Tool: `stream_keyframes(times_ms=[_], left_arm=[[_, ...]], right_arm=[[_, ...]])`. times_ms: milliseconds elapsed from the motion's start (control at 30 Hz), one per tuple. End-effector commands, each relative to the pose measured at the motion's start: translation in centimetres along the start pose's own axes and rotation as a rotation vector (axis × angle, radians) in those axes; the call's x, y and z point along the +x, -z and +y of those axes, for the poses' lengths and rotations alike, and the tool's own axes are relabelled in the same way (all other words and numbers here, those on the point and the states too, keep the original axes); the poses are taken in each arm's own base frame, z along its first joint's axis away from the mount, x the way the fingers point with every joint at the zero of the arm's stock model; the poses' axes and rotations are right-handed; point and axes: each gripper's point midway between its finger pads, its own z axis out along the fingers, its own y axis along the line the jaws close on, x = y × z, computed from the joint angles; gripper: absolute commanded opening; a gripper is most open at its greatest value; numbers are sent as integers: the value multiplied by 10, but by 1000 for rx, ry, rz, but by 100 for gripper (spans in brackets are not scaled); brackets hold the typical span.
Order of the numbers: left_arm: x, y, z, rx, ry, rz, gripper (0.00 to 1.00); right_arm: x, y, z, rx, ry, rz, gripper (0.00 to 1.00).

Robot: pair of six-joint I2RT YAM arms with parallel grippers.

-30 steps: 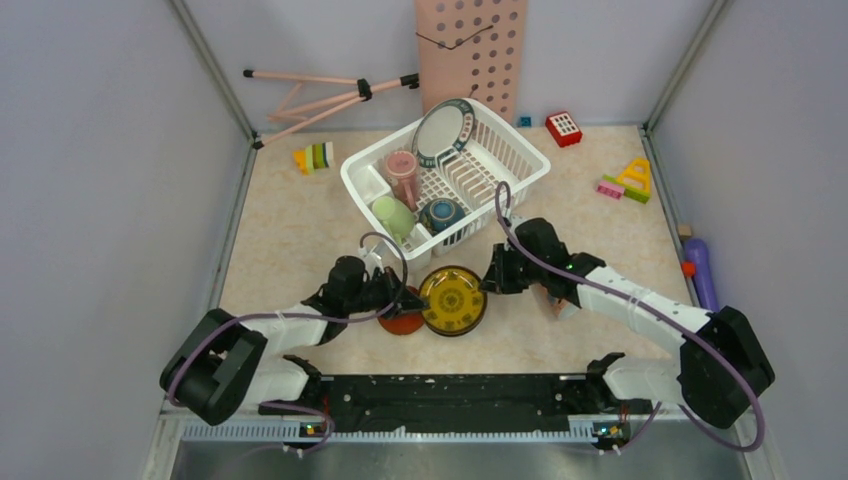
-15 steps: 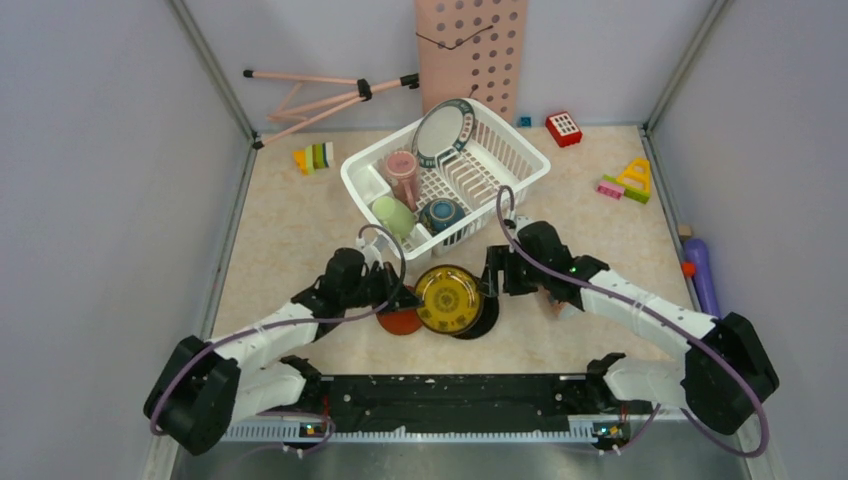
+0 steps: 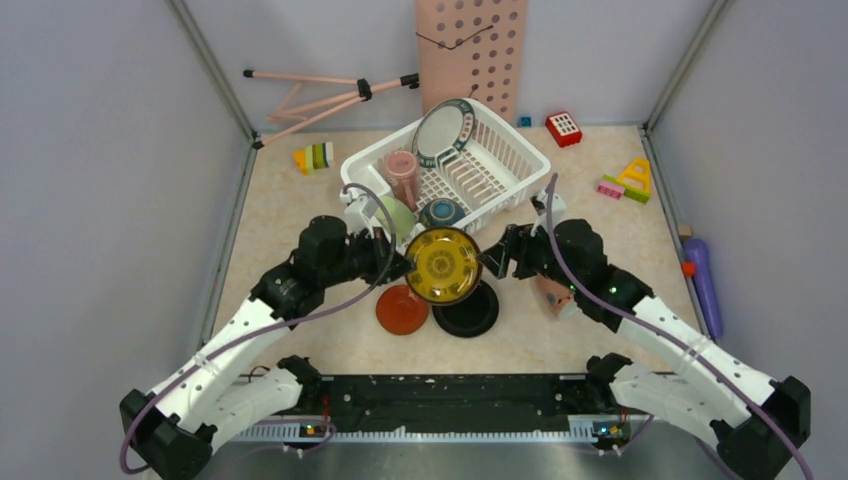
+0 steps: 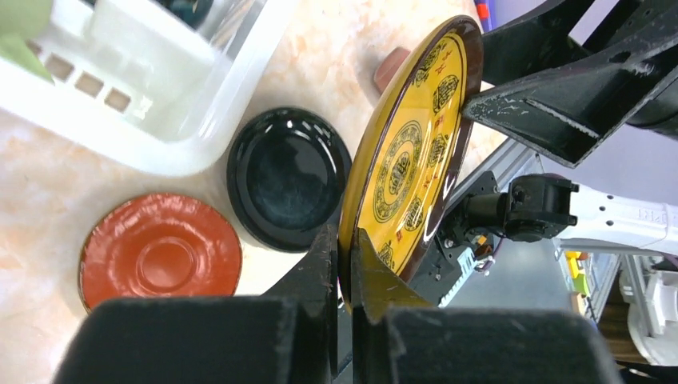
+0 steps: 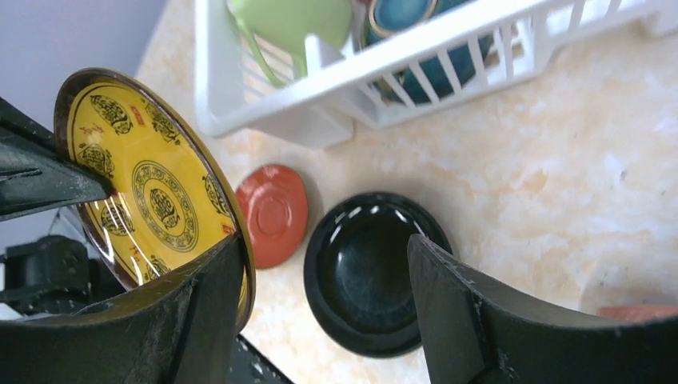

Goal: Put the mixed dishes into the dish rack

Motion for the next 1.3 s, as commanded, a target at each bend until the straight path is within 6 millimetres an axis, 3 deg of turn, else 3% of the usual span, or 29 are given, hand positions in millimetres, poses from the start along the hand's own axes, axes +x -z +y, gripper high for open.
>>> stream_keyframes(times_ms=[0,200,333,500,667,733,867,1033,1267], left_arm=[[-56,18,-4,-127,-148,-120,0],[-129,15,-14,-229,-315,-275,0],[-170,13,-22,-246,-426,-415,0],[-211,12,-15,-345,-481,-578,0],[-230,-12,-5,-399,-527,-591,0],[-234,-24,-7,-387,-563,-577,0],[-248,-28,-23,-337,-593,-618,0],[-260,-44,-24,-345,-661,-607,0],[-279,-78,-6,-409,-784,-674,0]], right_arm=[[-17,19,-63,296,42,-148,69],[-33,41,-66,329,84,-226,69],[-41,51,-68,351,98,-258,69],[-41,54,-61,309,100,-265,69],[-42,59,-55,261,93,-306,68],[-45,62,-54,260,92,-328,67],[-51,67,-57,280,98,-352,66],[-56,71,-67,340,78,-390,65],[-64,75,-70,366,73,-429,65]])
